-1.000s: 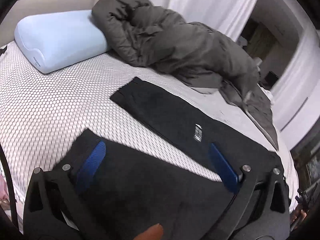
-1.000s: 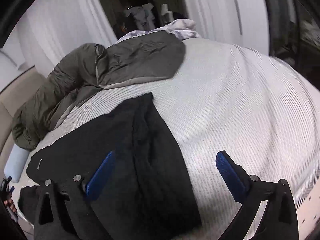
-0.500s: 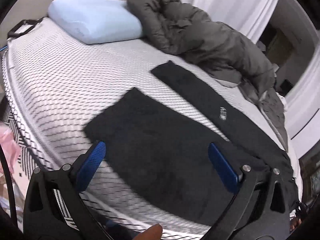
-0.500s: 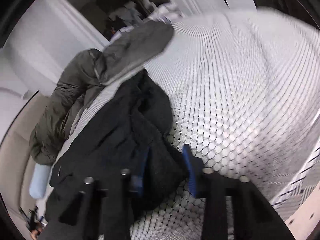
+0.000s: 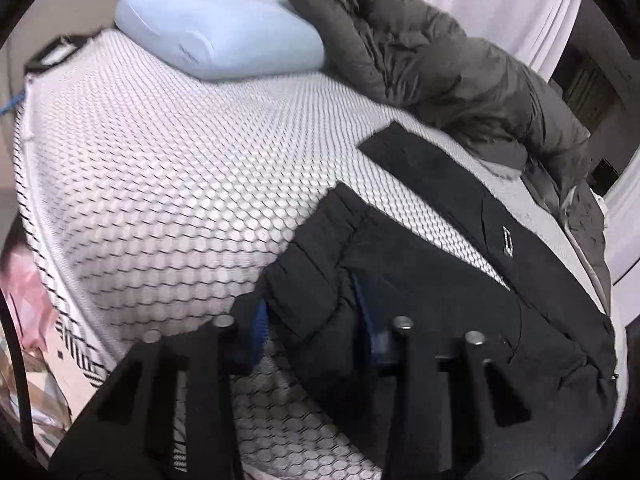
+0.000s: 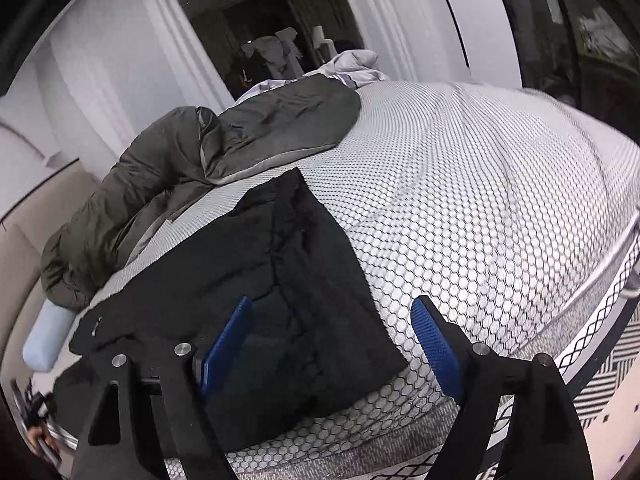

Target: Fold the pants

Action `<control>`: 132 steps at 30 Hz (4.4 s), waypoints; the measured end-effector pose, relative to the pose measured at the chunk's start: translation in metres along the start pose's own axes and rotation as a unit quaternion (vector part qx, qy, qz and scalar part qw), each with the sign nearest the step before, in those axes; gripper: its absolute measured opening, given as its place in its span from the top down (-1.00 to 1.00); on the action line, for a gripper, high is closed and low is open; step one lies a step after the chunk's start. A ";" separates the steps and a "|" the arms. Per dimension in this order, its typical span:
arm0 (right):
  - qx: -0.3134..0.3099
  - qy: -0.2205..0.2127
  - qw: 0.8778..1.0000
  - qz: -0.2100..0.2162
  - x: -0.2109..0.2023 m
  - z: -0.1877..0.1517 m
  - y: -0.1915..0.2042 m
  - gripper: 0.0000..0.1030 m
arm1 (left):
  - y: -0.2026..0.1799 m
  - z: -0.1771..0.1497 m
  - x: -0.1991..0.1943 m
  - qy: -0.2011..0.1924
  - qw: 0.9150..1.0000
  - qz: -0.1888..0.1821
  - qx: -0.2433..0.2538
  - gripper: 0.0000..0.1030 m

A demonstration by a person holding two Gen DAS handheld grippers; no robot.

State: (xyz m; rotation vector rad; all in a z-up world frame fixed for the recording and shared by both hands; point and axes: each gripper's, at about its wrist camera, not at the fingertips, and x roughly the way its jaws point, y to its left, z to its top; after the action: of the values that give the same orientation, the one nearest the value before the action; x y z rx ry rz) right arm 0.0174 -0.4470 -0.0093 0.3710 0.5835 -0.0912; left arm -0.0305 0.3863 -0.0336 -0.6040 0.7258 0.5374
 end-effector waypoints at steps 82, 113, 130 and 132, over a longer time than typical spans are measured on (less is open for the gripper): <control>-0.292 0.161 0.942 0.046 0.135 -0.070 0.252 -0.75 | -0.387 -0.151 0.029 0.123 0.900 -0.204 0.365 -0.95; -0.327 0.119 0.937 -0.036 0.099 -0.072 0.195 -0.98 | -0.075 -0.028 0.005 0.035 0.965 -0.008 0.260 -1.00; -0.330 0.136 0.934 -0.001 0.116 -0.084 0.257 -0.97 | -0.187 -0.029 0.049 0.116 0.943 -0.031 0.309 -1.00; -0.319 0.135 0.938 -0.004 0.119 -0.078 0.249 -0.97 | -0.170 -0.018 0.049 0.106 0.950 -0.021 0.294 -1.00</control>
State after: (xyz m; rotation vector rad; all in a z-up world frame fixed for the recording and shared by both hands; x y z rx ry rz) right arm 0.1226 -0.1842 -0.0559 -0.2575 0.8473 0.1456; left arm 0.1004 0.2666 -0.0270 -0.1170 1.0216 0.1943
